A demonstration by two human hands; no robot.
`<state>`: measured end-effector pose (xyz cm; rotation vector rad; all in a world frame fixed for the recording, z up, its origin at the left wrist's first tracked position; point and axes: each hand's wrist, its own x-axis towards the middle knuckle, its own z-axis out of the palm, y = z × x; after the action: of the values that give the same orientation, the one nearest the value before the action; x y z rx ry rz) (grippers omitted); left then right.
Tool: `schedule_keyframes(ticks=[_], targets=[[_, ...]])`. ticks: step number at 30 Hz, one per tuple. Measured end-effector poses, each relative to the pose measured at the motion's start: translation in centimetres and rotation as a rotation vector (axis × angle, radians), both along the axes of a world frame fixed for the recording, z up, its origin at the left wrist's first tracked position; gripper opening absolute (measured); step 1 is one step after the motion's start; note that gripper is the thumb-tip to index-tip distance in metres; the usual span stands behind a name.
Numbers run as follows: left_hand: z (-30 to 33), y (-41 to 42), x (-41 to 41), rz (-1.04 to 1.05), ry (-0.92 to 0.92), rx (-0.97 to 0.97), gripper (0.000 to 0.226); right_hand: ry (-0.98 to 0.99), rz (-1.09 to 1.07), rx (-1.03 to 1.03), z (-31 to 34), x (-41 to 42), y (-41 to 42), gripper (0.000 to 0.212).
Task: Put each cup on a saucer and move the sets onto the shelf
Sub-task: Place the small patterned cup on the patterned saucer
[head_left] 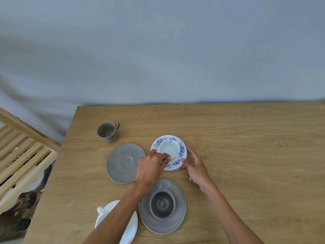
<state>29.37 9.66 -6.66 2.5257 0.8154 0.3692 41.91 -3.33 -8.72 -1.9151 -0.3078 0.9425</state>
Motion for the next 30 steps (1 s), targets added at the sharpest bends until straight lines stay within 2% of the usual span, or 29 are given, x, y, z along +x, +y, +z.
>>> schedule_keyframes(ticks=[20,24,27,30], targets=[[-0.3,-0.7,0.3,0.014,0.083,-0.042,0.027,-0.046,0.03,0.012,0.0,-0.2,-0.3,0.054],[1.1,-0.8,0.1,0.032,0.076,-0.079,0.035,-0.106,-0.049,0.03,0.5,-0.4,-1.0,0.045],[2.4,-0.5,-1.0,0.1,0.021,-0.083,0.037,-0.208,-0.125,0.109,1.3,-0.9,-2.1,0.029],[3.1,0.4,-3.2,0.199,-0.054,-0.088,0.034,-0.236,-0.039,0.183,3.3,-2.0,-2.4,0.019]])
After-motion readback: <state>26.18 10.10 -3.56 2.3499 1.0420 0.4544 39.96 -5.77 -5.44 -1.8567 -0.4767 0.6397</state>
